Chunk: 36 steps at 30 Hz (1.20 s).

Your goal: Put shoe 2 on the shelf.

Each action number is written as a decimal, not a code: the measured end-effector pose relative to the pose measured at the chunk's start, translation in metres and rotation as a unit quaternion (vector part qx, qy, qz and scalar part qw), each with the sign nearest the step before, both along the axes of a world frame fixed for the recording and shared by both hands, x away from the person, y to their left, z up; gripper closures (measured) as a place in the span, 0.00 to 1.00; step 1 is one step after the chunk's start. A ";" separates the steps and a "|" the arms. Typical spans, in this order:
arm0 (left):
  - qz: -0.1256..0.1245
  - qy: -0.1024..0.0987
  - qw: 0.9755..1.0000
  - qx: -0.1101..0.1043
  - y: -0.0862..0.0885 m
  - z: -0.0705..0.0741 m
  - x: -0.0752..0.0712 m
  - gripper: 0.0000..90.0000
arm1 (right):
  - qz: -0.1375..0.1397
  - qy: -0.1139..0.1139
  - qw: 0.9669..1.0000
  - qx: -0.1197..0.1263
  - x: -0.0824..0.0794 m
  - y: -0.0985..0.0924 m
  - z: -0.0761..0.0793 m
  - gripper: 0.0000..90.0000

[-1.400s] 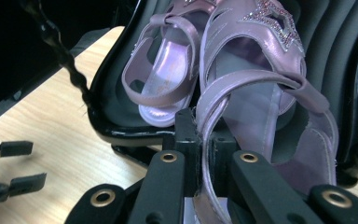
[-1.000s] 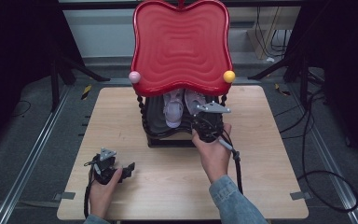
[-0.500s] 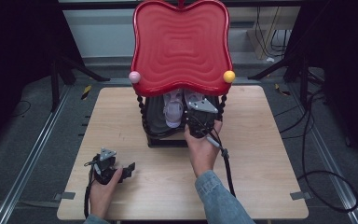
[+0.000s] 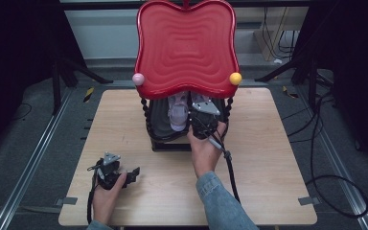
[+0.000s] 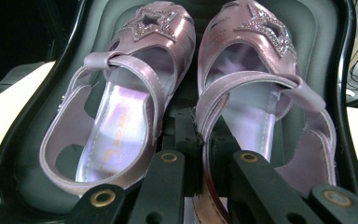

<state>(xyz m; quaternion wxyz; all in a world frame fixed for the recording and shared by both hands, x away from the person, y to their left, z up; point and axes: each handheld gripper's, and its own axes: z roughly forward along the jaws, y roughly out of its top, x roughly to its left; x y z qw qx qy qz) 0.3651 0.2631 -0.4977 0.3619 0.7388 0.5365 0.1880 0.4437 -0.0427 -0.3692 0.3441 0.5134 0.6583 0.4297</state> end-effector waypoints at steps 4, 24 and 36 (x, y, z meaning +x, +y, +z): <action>-0.001 0.001 1.000 0.000 0.000 0.000 0.000 0.11 | -0.004 0.001 1.000 0.004 0.003 0.000 -0.001 0.96; -0.002 0.001 1.000 -0.003 -0.001 0.000 0.000 0.11 | -0.011 0.002 1.000 -0.001 0.010 0.012 -0.002 0.96; -0.003 0.001 1.000 -0.003 -0.002 0.000 0.000 0.11 | -0.008 0.008 1.000 -0.003 0.013 0.017 -0.008 0.95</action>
